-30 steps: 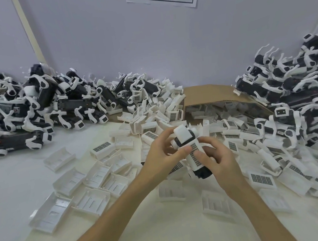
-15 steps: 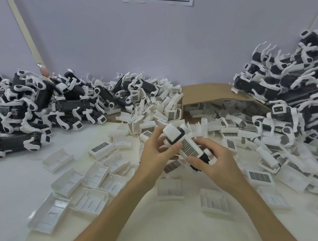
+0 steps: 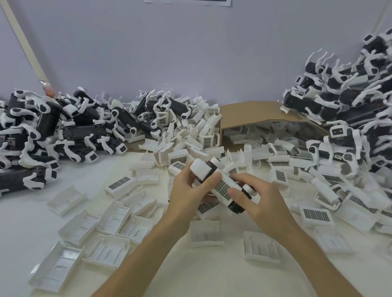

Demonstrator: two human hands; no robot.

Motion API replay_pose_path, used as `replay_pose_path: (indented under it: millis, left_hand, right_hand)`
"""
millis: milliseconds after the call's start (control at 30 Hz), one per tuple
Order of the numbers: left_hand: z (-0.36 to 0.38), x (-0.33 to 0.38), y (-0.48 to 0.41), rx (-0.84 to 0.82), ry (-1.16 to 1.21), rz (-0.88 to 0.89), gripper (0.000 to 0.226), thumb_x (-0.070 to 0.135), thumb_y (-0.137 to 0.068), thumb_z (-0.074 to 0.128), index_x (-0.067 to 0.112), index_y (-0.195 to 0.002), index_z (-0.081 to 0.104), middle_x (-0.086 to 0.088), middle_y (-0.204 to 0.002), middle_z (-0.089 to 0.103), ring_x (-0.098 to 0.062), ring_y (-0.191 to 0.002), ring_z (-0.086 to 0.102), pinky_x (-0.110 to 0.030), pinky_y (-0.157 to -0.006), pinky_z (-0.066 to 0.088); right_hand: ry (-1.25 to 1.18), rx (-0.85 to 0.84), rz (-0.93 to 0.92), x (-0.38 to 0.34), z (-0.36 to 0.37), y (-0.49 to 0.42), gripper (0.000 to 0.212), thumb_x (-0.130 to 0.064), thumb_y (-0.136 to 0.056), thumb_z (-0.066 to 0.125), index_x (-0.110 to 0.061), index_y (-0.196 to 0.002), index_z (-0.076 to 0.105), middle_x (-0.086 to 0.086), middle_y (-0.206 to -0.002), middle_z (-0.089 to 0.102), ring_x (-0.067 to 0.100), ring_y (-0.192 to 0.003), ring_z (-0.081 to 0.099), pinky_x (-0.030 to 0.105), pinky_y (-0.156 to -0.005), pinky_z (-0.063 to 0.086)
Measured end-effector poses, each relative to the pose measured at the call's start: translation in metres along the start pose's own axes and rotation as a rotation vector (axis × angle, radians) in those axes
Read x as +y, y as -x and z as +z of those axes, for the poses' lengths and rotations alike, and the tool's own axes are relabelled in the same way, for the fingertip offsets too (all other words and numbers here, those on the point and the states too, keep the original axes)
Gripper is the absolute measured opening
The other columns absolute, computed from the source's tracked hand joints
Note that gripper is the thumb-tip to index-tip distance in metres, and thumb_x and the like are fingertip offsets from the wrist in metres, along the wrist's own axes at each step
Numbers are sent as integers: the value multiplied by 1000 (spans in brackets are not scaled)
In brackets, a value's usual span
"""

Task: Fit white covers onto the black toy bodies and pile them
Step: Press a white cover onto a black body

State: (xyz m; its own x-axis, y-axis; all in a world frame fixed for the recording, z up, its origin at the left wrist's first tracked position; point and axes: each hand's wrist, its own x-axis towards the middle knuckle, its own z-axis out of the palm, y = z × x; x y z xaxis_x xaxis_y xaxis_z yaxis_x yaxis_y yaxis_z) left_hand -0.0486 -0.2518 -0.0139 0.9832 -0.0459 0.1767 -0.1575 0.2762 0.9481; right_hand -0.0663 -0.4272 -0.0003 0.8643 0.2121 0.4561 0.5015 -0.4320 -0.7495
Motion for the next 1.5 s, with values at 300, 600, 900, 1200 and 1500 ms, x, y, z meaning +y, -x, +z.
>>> replay_pose_path:
  millis: [300,600,900,1200,1500]
  left_hand:
    - [-6,5,-3,-116,-34,26,39,10,-90,73,19,-126,61,-4,-115,73,-29,-98,74,-44,-82,62]
    - [-3,1,1,-180,-91,72,37,10,-88,76,28,-118,64,2,-107,74,-21,-97,74,-30,-75,60]
    - [-2,1,2,-243,-113,71,45,-1,-91,69,27,-124,57,10,-105,72,-18,-99,73,-29,-76,59]
    - [2,0,4,-173,-103,99,40,3,-91,71,23,-124,58,0,-111,72,-20,-98,73,-30,-76,60]
    - [0,9,-1,54,-43,113,28,26,-91,71,22,-118,65,-1,-102,76,-28,-73,75,-29,-65,61]
  right_hand:
    - [-63,7,74,6,-2,-2,33,-45,-84,65,-29,-112,70,-19,-97,72,3,-95,66,11,-81,45]
    - [-129,13,128,7,1,0,22,-35,-81,77,-32,-102,70,-8,-81,73,9,-69,70,18,-56,53]
    - [-89,21,143,6,-2,-1,20,-43,-83,64,-32,-99,69,-9,-81,73,9,-78,69,18,-65,52]
    - [-86,44,148,5,-2,0,29,-44,-83,66,-26,-106,72,-8,-89,75,10,-85,70,27,-71,56]
    - [-495,14,220,-4,-8,-4,35,-23,-80,72,-20,-115,69,1,-104,76,13,-90,71,17,-72,53]
